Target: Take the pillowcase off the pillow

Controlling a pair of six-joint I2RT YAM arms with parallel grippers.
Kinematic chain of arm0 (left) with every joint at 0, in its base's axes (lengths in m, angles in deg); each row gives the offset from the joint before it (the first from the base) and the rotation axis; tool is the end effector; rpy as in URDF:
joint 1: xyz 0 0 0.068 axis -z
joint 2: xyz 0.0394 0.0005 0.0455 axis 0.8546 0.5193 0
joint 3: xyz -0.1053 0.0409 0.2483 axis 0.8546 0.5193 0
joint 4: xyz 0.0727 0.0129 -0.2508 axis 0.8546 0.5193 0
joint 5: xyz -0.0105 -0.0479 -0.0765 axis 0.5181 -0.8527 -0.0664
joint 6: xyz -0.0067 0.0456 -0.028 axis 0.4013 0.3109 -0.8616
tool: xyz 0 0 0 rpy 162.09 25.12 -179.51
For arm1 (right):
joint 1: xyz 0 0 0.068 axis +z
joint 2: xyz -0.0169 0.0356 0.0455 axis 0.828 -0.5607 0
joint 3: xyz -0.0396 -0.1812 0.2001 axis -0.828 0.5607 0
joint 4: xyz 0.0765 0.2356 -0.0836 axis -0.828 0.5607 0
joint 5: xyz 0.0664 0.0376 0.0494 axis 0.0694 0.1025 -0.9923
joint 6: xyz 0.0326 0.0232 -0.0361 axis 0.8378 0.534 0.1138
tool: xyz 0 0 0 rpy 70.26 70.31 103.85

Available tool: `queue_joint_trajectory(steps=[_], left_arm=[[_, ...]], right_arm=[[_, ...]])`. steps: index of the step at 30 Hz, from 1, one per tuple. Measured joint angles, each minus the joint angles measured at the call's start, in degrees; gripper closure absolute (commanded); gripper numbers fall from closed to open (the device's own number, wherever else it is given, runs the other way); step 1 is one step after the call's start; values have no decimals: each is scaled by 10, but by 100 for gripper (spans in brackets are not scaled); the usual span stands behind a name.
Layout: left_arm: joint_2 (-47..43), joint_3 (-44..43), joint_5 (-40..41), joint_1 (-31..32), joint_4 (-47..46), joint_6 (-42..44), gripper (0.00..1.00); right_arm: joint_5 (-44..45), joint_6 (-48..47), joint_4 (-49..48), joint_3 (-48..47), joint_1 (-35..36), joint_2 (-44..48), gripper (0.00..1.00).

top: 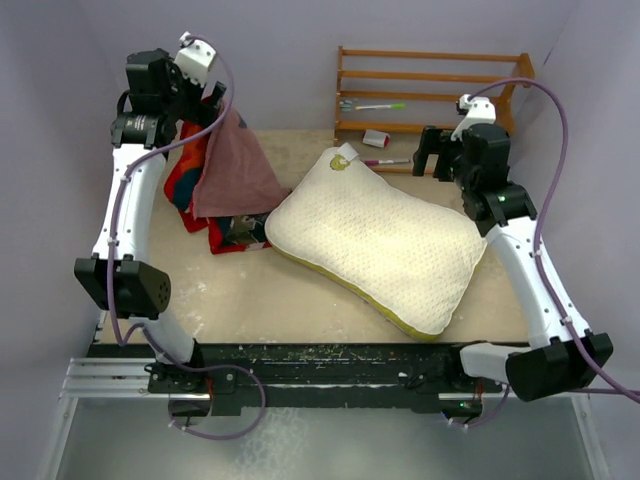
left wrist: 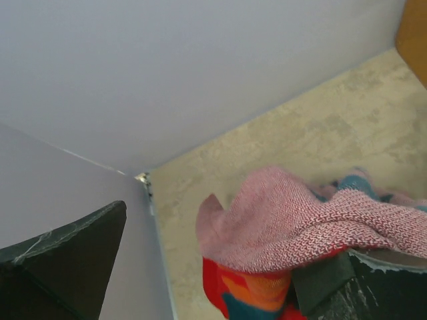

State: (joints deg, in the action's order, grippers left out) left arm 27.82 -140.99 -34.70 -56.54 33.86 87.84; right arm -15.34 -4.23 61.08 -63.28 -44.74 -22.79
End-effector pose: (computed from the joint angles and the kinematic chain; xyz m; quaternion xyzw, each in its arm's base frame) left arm 0.3823 -0.0171 0.4708 0.1990 0.7649 0.0838 0.6068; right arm 0.2759 0.0495 0.4303 0.0454 0.7832 0.0688 0.6163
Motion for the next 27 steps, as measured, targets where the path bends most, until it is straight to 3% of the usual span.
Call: queue_joint_trajectory(steps=[7, 11, 15, 21, 24, 27], left_arm=[[-14, 4, -54, 0, 132, 7, 1], [-92, 134, -97, 2, 230, 78, 1], [-126, 271, -55, 9, 315, 169, 1], [-150, 333, 35, 5, 354, 266, 0], [-185, 310, 15, -14, 346, 257, 0], [-223, 280, -57, -56, 285, 186, 0]], right_arm=[[11, 13, -61, 113, 5, 68, 0], [34, 24, -75, 183, 5, 138, 0], [52, 30, -75, 210, 6, 187, 0], [69, 46, -58, 213, 6, 207, 0], [98, 58, -52, 222, 6, 209, 0], [139, 67, -42, 241, 6, 210, 0]])
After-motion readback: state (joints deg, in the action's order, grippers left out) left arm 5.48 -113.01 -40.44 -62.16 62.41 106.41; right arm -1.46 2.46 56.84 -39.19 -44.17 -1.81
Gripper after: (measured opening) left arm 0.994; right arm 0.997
